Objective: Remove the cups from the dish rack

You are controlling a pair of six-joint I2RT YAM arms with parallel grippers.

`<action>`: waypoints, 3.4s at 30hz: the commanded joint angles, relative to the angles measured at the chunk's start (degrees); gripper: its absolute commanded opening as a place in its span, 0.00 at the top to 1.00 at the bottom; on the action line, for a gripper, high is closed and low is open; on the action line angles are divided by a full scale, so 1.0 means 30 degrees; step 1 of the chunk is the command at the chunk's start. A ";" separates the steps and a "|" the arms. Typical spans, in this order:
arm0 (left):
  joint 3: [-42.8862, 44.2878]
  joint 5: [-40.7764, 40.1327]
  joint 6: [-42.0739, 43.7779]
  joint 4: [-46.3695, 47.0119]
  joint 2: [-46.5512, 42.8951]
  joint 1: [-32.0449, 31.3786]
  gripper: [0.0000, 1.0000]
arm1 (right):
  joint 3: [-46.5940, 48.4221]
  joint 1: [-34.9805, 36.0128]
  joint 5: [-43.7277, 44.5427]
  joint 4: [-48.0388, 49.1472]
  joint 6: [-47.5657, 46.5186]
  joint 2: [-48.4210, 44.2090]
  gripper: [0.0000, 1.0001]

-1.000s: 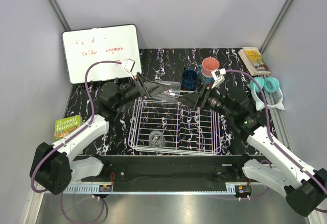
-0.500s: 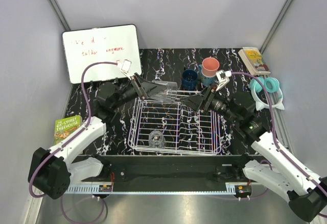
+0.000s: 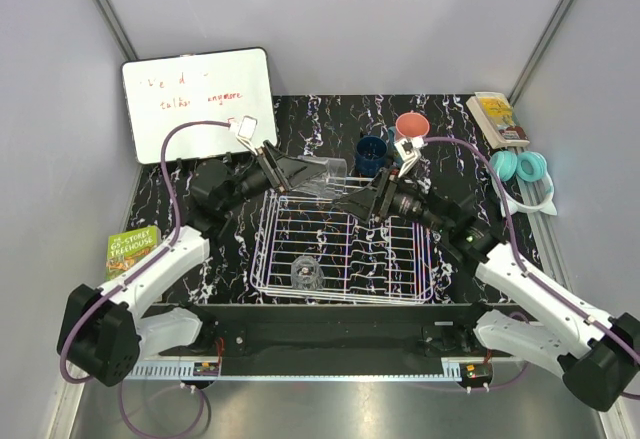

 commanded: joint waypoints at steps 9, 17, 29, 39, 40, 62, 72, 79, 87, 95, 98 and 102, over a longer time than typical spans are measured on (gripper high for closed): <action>-0.0457 0.0560 -0.1236 0.3160 0.0037 -0.0234 1.00 | 0.2682 0.1419 0.0197 0.2648 -0.1032 0.2669 0.35; -0.0604 0.0502 -0.1177 0.3306 0.0271 -0.1170 1.00 | 0.3591 0.2120 0.0109 0.2971 -0.1180 0.4603 0.48; 0.1033 0.0150 0.1135 -0.0645 -0.0139 -0.0793 0.65 | 0.2247 0.2533 0.2655 0.0776 -0.1706 0.2263 1.00; 0.2238 -0.1489 0.2661 -0.5803 -0.1719 0.1961 0.01 | 0.2126 0.2562 0.6552 -0.3613 -0.2790 -0.1369 1.00; 0.2267 -0.1694 0.2690 -0.6443 -0.1953 0.2253 0.01 | 0.2185 0.2504 0.7366 -0.4375 -0.2849 -0.1517 1.00; 0.0510 -0.5182 0.4858 -1.2807 -0.4913 0.2402 0.01 | 1.2848 -0.6950 1.7338 -1.9380 -0.2355 0.8057 1.00; -0.0340 -0.4802 0.4888 -1.3305 -0.5003 0.2373 0.01 | 1.4049 -0.9710 1.3969 -1.9676 -0.2000 1.3385 1.00; -0.0896 -0.4596 0.4916 -1.3364 -0.5031 0.2373 0.01 | 1.7090 -1.0473 1.4376 -1.9705 -0.2585 1.6788 1.00; -0.1161 -0.4743 0.5092 -1.3656 -0.4914 0.2402 0.02 | 1.9792 -1.1002 1.4376 -1.9822 -0.3494 2.0539 1.00; -0.1248 -0.4831 0.5209 -1.3745 -0.4300 0.2402 0.02 | 1.9763 -1.1119 1.4435 -1.9793 -0.3289 2.2326 1.00; -0.1278 -0.4802 0.5180 -1.3744 -0.4211 0.2373 0.02 | 1.9647 -1.1119 1.4260 -1.9764 -0.3289 2.2562 1.00; -0.1336 -0.4714 0.5209 -1.3745 -0.4298 0.2402 0.02 | 1.9120 -1.1149 1.4113 -1.9471 -0.3435 2.2534 1.00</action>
